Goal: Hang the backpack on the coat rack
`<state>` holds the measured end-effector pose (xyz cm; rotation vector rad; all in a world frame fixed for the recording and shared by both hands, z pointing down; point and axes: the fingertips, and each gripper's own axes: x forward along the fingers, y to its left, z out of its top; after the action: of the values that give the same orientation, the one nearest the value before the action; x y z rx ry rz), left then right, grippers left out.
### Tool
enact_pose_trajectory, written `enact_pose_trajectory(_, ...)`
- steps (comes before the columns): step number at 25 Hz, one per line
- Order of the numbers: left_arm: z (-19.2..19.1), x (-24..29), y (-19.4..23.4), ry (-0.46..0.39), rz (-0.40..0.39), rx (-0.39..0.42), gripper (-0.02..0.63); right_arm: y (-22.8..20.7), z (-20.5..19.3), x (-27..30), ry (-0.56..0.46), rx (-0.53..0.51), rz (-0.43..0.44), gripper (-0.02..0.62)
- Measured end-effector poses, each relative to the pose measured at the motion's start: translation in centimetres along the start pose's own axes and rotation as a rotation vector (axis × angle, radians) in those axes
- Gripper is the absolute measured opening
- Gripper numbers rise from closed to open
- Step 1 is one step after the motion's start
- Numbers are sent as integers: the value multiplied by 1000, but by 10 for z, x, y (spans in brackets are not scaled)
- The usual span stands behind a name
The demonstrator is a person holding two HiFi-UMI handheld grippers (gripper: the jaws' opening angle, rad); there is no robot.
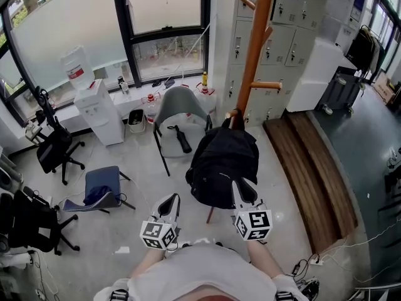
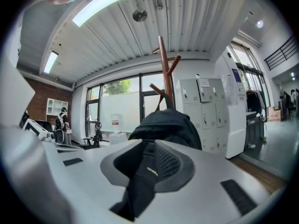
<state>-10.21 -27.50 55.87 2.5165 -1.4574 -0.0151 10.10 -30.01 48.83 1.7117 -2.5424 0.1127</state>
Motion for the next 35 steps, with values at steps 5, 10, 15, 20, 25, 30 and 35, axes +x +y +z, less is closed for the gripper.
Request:
enact_pose_trajectory(5, 0, -2, -1, -1, 0, -1, 11, 15, -30, -1, 47, -16, 57, 9)
enact_pose_trajectory(10, 0, -5, -2, 2, 10, -2, 11, 17, -46, -1, 80, 28, 86, 8)
enact_pose_trajectory(15, -1, -7, 0, -1, 21, -5, 11, 17, -49, -1, 84, 34, 93, 8)
enact_pose_trajectory(20, 0, -8, 0, -4, 24, -8, 11, 21, -52, 2, 97, 55, 118, 8)
enact_pose_trajectory(25, -2, -7, 0, -3, 24, -7, 11, 23, -57, 3, 102, 68, 130, 8)
enact_pose_trajectory(30, -2, -7, 0, 0, 25, -8, 11, 25, -59, 3, 109, 76, 139, 8)
enact_pose_trajectory(35, -3, -8, 1, -1, 26, -8, 11, 26, -61, 2, 112, 81, 138, 8)
